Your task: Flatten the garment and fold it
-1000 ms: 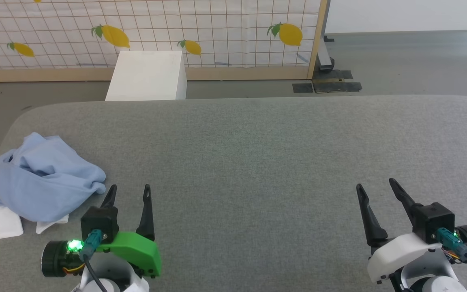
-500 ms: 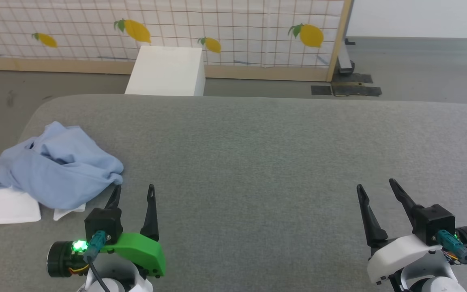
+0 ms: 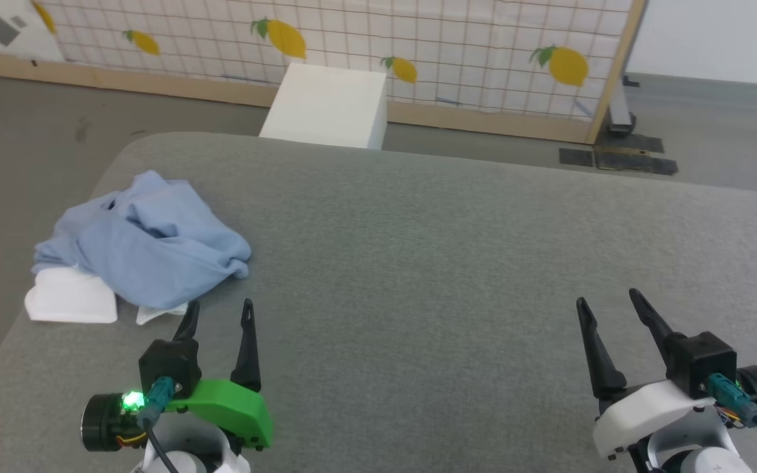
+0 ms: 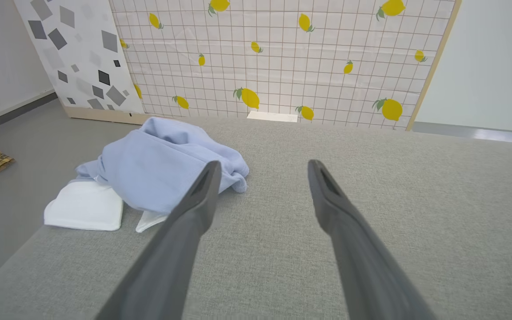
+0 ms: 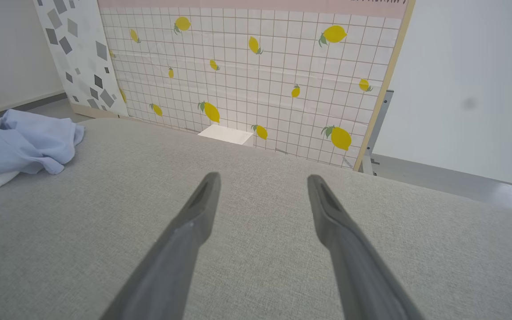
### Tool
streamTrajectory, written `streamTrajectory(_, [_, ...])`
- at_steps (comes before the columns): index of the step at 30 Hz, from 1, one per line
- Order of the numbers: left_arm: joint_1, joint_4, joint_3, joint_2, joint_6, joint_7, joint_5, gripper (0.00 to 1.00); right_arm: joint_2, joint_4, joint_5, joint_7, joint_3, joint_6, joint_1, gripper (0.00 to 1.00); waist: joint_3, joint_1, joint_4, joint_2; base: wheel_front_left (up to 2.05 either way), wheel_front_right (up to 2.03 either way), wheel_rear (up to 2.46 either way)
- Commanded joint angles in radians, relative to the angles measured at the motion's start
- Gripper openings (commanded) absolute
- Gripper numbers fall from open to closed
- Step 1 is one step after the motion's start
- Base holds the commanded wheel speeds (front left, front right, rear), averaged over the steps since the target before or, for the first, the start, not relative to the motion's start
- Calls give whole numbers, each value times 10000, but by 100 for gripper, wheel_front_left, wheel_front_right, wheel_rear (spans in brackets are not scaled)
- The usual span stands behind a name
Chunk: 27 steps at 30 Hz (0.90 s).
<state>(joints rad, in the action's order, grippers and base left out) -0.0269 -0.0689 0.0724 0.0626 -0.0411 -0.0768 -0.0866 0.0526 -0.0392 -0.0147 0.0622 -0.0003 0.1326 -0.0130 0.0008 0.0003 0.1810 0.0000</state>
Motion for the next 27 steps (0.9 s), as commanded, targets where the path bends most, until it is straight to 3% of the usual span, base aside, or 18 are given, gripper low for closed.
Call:
streamTrajectory(1, [-196, -67, 35, 67, -68, -110, -62, 100, -7, -56, -84, 113, 16, -6, 195, 100, -14, -1, 298, 0, 0, 0, 0])
streamTrajectory(27, [-207, -253, 277, 304, -542, -647, -648, 100, -12, -436, -346, 642, 85, -10, 388, 100, -11, -2, 1889, 0, 0, 0, 0])
